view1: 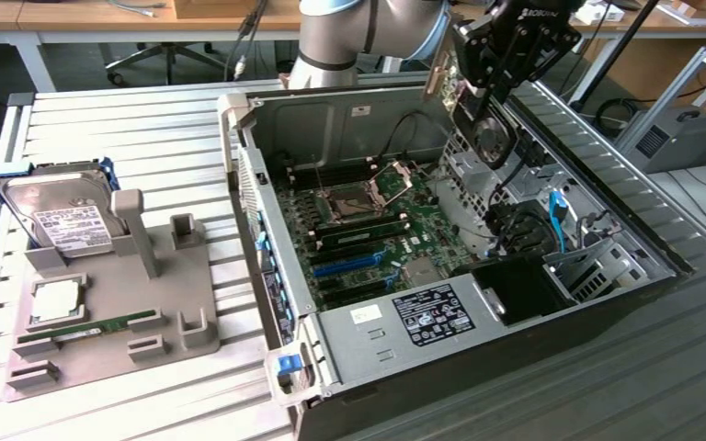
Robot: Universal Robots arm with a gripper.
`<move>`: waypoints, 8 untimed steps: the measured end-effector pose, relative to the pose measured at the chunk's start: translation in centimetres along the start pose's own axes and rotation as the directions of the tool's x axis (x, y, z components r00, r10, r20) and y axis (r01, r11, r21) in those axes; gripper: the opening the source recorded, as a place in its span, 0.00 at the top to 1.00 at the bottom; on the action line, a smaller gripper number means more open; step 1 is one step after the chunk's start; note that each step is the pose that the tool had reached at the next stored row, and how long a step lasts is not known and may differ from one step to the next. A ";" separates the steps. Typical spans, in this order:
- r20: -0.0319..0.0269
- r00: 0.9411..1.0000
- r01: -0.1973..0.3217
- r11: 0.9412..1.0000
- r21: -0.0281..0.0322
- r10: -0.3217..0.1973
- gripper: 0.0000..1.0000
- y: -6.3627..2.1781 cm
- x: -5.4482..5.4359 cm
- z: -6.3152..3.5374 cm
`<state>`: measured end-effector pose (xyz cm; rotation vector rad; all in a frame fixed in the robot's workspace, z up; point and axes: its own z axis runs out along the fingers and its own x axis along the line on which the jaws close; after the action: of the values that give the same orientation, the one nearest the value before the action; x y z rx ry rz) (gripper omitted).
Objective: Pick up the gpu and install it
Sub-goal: 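Pick up the gpu and move the gpu toward the slot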
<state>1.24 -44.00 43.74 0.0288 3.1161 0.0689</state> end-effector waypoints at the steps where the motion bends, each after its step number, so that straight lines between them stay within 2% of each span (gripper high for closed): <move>1: 0.000 1.000 0.000 1.000 0.000 0.000 0.73 0.00 -0.1 0.00; 8: 0.000 1.000 0.000 1.000 0.000 0.000 0.73 0.02 -0.9 0.03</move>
<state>2.14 -44.00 43.74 0.0288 3.1161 0.0690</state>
